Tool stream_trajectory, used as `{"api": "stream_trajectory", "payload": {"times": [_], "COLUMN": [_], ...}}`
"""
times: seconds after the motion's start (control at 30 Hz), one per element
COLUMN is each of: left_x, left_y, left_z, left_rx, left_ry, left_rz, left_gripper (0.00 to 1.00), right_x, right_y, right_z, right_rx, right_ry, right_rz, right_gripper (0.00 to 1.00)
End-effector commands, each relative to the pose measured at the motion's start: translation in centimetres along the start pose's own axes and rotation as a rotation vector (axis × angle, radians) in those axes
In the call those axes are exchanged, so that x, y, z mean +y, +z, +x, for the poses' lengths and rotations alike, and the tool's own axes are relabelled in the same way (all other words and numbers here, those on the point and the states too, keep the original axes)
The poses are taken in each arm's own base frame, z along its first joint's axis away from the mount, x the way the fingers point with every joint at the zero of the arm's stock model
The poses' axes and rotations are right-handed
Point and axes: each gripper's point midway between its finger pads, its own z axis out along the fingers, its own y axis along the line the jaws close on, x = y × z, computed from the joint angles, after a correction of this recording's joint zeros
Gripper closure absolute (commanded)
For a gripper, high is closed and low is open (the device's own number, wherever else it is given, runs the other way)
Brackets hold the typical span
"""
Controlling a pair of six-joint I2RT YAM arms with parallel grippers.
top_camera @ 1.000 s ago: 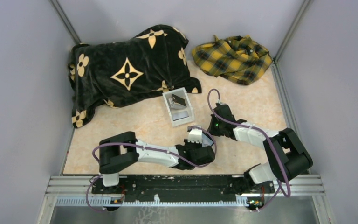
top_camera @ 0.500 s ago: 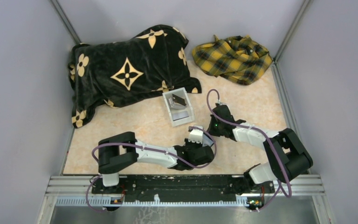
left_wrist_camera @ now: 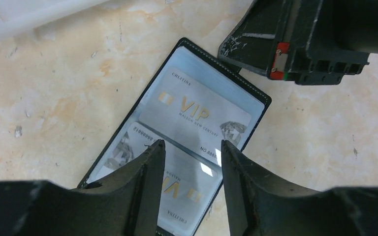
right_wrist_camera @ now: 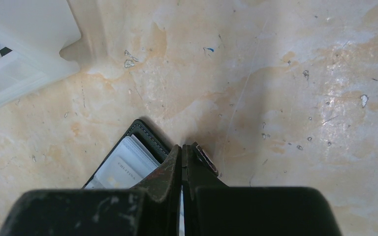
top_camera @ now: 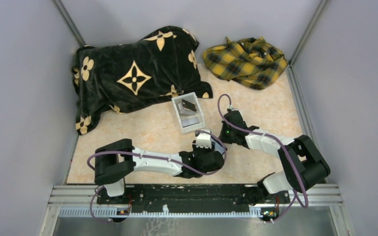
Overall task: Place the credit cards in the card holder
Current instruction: Insert the credit card into the card holder.
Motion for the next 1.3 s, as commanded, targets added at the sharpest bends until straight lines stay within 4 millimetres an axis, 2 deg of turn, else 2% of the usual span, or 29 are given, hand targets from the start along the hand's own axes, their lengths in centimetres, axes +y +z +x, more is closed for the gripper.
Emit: {"api": "stream_trajectory", "payload": {"times": [0.0, 0.13, 0.47, 0.83, 1.27], "left_x": [1.5, 1.5, 1.2, 0.8, 0.6], "left_y": [-1.0, -1.2, -0.4, 0.7, 1.3], "left_z": [1.4, 2.2, 1.6, 1.6, 2.5], "left_rx": [0.08, 0.11, 0.112, 0.125, 0.153], "left_ry": [-0.121, -0.219, -0.392, -0.395, -0.399], "left_rz": [-0.04, -0.025, 0.039, 0.038, 0.03], "left_gripper": [0.45, 0.41, 0.41, 0.41, 0.41], "right_x": [-1.1, -1.1, -0.9, -1.0, -1.0], "right_y": [0.3, 0.4, 0.3, 0.4, 0.5], "right_z": [3.5, 3.6, 3.7, 3.9, 3.9], "right_rx": [0.128, 0.132, 0.134, 0.137, 0.136], "right_ry": [-0.016, -0.014, -0.019, -0.017, -0.018], "right_rz": [0.05, 0.049, 0.048, 0.047, 0.046], "right_gripper": [1.0, 1.0, 1.0, 1.0, 1.0]}}
